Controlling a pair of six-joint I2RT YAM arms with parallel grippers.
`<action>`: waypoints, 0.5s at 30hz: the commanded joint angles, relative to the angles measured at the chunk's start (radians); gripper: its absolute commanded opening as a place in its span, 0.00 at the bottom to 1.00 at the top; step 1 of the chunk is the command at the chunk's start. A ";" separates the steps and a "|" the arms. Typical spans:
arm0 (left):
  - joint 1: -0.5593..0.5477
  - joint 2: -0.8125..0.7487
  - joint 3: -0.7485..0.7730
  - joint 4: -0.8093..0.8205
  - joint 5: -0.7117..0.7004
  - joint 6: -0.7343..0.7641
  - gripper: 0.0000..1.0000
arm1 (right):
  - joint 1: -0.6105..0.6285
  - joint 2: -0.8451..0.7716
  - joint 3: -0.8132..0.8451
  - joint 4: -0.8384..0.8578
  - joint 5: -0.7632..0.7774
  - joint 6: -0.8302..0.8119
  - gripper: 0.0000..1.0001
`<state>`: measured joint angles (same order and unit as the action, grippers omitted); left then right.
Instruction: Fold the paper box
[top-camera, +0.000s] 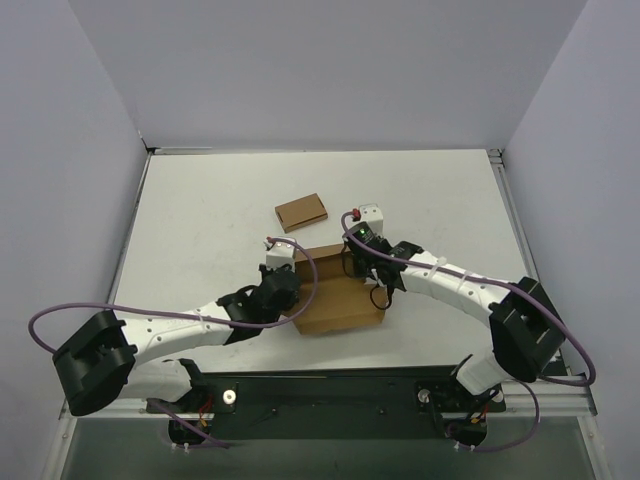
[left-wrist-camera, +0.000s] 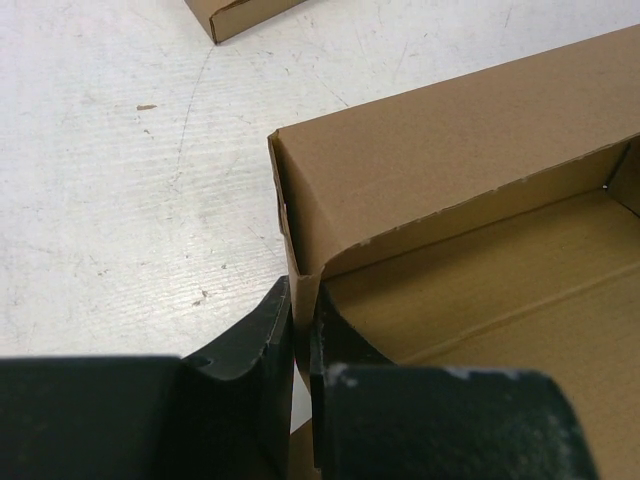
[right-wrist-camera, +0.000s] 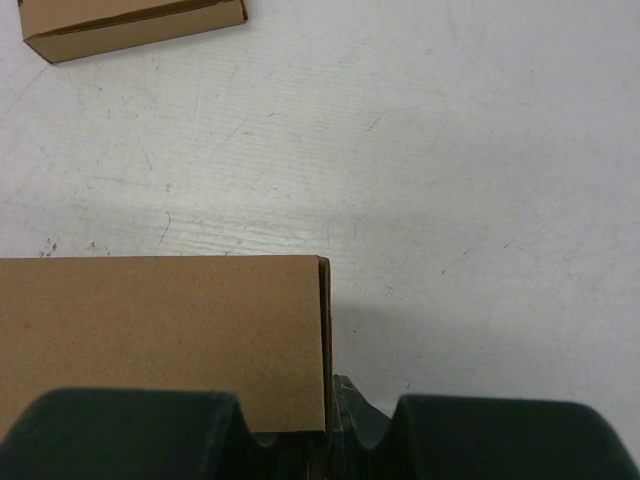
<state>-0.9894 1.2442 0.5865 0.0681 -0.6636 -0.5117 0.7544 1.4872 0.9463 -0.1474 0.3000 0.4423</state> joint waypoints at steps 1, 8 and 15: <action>-0.026 -0.006 0.047 0.084 -0.024 0.025 0.09 | -0.012 0.059 0.039 -0.086 0.212 -0.014 0.00; -0.028 0.000 0.045 0.091 -0.025 0.024 0.09 | -0.015 0.111 0.052 -0.104 0.267 -0.023 0.00; -0.018 0.040 0.088 0.012 -0.013 0.022 0.09 | -0.020 0.088 0.055 -0.083 0.113 -0.014 0.03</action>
<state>-0.9951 1.2640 0.5884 0.0746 -0.6933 -0.5125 0.7670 1.5631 0.9913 -0.1486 0.3588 0.4564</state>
